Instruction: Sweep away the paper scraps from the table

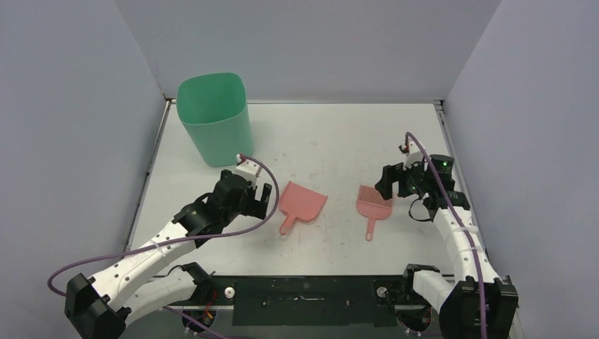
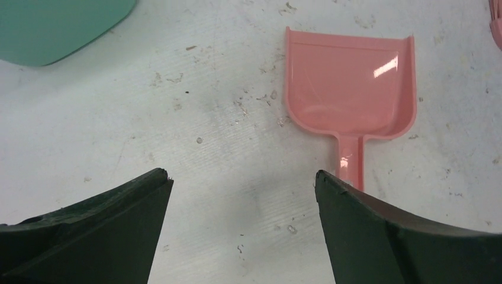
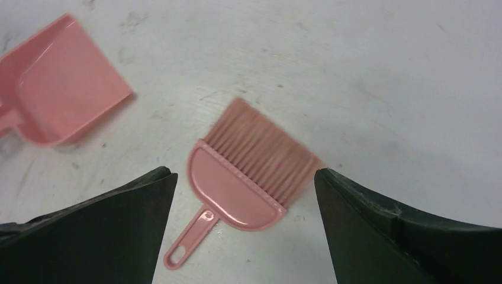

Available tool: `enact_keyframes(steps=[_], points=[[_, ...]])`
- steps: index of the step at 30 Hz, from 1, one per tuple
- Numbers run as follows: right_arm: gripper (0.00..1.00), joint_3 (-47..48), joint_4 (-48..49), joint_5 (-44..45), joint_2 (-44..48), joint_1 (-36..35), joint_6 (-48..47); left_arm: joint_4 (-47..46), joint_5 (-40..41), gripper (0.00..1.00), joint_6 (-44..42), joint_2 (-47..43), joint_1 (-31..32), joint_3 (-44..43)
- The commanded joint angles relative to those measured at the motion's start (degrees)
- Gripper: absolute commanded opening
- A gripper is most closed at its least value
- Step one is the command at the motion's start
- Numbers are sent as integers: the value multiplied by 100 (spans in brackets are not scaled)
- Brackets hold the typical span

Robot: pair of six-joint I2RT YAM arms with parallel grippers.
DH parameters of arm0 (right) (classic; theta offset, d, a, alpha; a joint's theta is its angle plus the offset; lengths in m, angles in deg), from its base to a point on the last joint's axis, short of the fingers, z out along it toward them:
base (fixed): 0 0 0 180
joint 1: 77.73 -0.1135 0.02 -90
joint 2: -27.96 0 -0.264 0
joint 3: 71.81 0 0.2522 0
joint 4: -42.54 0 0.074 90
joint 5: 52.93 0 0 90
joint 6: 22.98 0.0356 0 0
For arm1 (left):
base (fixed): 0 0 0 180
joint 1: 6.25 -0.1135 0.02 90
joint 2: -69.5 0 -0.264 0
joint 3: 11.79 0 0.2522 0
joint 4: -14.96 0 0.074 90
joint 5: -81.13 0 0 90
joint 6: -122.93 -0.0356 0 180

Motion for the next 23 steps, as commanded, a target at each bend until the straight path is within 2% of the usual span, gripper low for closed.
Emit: enact_keyframes(steps=[1,4,7,10,18,23], points=[[90,-593,1613,440,595,710,1845,-691,378,92,126,-428,-176,97],[90,-377,1445,1338,587,716,2221,-641,687,93,211,-545,-229,107],[90,-274,1384,1886,554,712,2251,-678,601,95,268,-665,-260,160],[90,-278,1387,1853,674,716,2164,-703,615,95,283,-759,-272,226],[90,-563,1535,1035,1430,757,1826,-686,823,96,347,-1010,-281,359],[90,-489,1424,997,1357,922,1819,-693,719,96,358,-984,-281,381]])
